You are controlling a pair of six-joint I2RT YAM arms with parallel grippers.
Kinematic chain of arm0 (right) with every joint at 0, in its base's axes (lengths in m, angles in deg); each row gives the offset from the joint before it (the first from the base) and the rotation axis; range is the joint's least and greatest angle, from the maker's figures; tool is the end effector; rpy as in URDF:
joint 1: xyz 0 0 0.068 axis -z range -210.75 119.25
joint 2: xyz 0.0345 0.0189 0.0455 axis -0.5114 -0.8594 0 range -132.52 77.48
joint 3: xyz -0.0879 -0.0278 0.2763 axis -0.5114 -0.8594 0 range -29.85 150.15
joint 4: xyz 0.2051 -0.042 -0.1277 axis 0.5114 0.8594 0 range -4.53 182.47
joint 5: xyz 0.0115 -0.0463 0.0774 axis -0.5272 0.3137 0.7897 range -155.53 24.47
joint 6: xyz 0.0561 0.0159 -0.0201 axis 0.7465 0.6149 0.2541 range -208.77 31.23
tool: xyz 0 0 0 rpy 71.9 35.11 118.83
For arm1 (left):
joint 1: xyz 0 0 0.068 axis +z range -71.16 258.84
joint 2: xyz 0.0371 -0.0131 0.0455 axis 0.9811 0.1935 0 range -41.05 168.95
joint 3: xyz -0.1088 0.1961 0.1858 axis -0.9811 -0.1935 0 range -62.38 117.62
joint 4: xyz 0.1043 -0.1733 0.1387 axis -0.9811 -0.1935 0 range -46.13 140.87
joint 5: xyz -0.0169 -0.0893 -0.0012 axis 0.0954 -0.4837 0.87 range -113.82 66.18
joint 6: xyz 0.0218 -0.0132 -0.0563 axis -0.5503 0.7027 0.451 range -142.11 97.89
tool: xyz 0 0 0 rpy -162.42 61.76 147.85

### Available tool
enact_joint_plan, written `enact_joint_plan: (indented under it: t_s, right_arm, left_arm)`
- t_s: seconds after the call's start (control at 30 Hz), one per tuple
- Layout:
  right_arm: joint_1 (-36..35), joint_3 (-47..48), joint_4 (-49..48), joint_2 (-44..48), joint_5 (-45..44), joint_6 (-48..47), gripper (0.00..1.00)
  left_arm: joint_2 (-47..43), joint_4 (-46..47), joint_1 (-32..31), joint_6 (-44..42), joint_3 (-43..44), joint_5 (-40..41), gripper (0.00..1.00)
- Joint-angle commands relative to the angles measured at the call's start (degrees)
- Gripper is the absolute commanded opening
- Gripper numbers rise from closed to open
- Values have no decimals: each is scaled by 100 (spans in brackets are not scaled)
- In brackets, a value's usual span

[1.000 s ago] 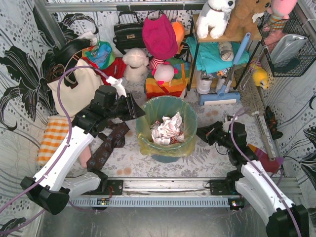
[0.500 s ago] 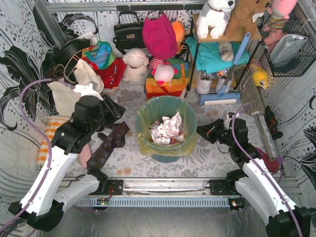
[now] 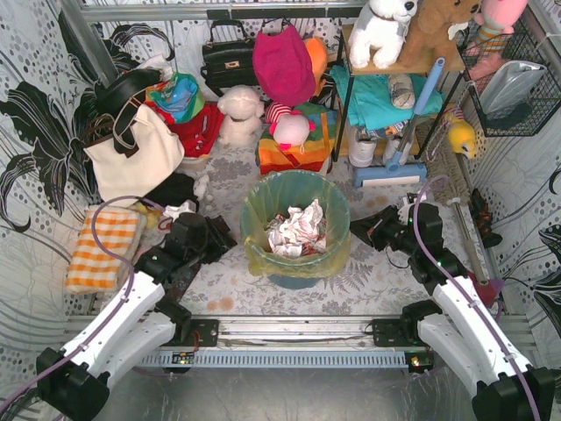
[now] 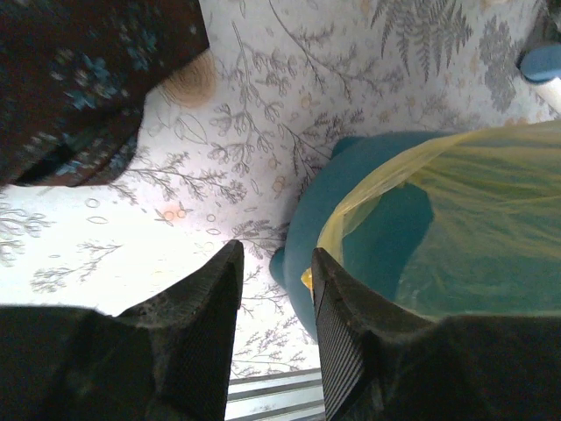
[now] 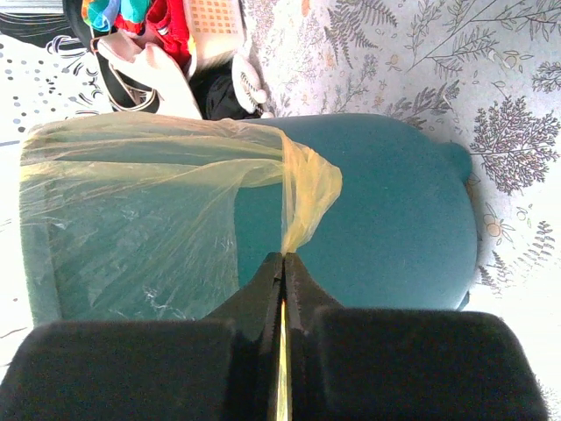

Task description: Tie the trash bag

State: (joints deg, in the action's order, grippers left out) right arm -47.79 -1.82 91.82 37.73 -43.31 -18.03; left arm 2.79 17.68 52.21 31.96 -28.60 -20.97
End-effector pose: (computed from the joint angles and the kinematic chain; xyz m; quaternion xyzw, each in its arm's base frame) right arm 0.1371 0.0603 0.2708 0.2578 0.7597 0.5119 0.3072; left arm 0.1247 -0.0599 0.2462 -0.2272 0.8891 -0.2394 0.3170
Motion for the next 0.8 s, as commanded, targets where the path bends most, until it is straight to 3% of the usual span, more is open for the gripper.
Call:
enact_joint_plan:
  t_s: [0.0, 0.3, 0.77]
  right_arm:
    - [21, 213, 210, 56, -64, -130, 0]
    - [17, 271, 261, 30, -60, -87, 0]
    - [16, 358, 376, 20, -52, -95, 0]
  left_arm:
    - [-339, 1581, -15, 289, -408, -823, 47]
    - [-220, 2517, -17, 709, -1028, -1586, 47]
    - [-160, 2079, -11, 683, -1172, -1665, 47]
